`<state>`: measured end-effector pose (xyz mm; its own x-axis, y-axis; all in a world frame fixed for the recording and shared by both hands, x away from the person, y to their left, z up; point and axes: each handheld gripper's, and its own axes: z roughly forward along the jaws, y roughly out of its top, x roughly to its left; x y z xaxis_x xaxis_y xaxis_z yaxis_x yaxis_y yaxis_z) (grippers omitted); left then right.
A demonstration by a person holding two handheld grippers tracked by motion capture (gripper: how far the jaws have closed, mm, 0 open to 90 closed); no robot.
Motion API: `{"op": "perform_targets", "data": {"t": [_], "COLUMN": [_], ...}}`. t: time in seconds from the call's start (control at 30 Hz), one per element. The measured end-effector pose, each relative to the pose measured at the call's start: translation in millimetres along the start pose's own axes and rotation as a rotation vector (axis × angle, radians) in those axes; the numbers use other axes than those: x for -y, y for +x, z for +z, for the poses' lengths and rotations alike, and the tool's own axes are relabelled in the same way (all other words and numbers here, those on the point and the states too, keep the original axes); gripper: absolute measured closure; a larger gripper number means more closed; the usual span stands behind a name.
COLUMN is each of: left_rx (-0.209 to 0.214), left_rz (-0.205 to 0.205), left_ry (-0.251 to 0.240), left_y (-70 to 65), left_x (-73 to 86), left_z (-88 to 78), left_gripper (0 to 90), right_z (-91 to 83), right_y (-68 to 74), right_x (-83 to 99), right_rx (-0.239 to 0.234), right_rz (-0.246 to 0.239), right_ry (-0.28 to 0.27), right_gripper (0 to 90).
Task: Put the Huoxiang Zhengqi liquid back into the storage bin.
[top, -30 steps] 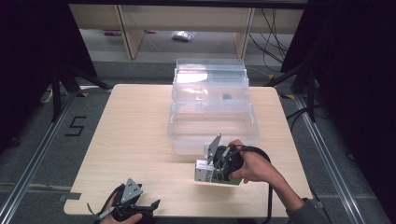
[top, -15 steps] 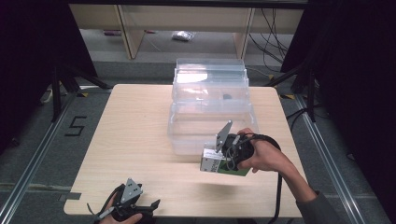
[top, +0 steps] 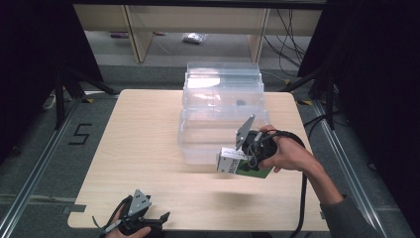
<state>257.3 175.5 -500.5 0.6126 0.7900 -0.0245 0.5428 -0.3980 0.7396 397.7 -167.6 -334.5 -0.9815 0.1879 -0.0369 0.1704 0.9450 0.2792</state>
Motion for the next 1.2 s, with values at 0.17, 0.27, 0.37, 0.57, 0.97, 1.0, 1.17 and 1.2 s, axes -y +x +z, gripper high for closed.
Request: {"op": "perform_targets", "data": {"t": [0.17,0.27,0.37,0.57,0.97,1.0,1.17,1.2], "left_rx": [-0.001,0.001,0.004,0.002,0.007,0.002,-0.005,-0.001], "left_rz": [0.002,0.0,0.012,0.0,-0.009,-0.004,-0.009,-0.01], "left_ry": [0.0,0.002,0.003,0.004,0.004,0.008,0.003,-0.001], "left_y": [0.5,0.6,1.3,0.7,-0.4,0.0,0.3,0.5], "left_x": [0.2,0.2,0.0,0.3,0.6,0.5,0.8,0.9], "left_z": [0.3,0.2,0.3,0.3,1.1,1.0,1.6,1.9], "left_gripper": [14.8,14.8,14.9,14.8,14.9,14.9,14.8,14.9], "right_z": [-5.9,-12.3,-13.9,-21.7,-27.1,-26.3,-21.6,-20.8], "right_y": [-5.5,-11.8,-17.1,-28.5,-56.1,-59.2,-71.7,-74.0], "right_x": [-1.7,-3.8,-5.2,-6.6,-6.1,-6.2,-5.5,-5.1], "right_rx": [0.003,0.005,0.003,0.006,0.011,0.008,0.004,0.012], "right_rz": [-0.004,-0.004,-0.047,-0.01,-0.011,-0.007,0.007,0.013], "right_ry": [0.006,0.0,-0.006,-0.001,-0.028,-0.038,-0.031,-0.029], "right_gripper": [64.8,64.8,64.8,64.8,64.8,64.8,64.7,64.7]}}
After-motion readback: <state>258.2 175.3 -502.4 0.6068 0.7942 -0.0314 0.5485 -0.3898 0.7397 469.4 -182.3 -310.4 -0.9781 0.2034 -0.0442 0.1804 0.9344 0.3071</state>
